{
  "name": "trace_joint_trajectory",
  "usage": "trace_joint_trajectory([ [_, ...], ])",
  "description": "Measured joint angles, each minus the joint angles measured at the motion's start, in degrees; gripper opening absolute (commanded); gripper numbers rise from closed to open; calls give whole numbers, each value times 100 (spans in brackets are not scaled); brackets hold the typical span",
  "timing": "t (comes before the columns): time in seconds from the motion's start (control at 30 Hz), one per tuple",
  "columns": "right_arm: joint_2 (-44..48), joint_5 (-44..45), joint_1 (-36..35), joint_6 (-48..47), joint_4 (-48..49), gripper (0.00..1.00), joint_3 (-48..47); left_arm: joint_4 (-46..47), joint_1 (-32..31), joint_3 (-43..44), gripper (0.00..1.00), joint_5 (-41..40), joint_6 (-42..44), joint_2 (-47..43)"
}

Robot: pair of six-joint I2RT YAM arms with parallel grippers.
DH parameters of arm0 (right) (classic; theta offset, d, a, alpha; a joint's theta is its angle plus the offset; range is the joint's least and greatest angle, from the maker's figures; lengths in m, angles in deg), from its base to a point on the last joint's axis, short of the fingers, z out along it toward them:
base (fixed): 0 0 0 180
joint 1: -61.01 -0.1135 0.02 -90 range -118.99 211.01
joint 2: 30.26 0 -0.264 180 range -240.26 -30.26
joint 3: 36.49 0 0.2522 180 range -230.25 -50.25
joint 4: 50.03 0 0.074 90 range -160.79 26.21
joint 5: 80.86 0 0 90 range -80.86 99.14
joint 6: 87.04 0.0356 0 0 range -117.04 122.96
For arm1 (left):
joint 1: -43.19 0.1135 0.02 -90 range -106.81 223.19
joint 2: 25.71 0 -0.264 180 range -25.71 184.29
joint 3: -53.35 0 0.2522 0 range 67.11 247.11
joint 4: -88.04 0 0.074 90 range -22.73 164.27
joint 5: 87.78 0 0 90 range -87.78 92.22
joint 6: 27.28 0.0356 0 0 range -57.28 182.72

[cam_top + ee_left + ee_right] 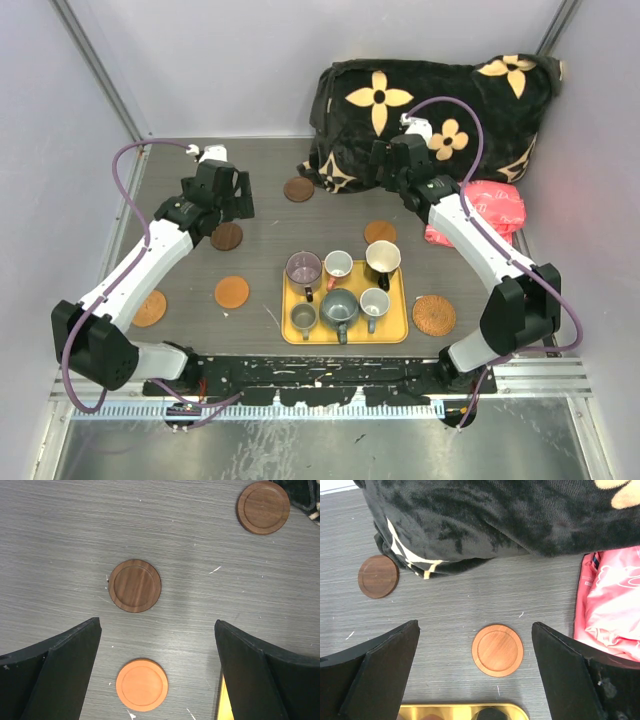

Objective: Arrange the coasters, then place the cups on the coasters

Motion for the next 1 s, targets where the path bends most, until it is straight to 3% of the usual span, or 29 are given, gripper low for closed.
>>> trace_joint_trajectory([
  [1.0,468,-750,0,-195,339,100,713,-66,0,-225,99,354,42,-293],
])
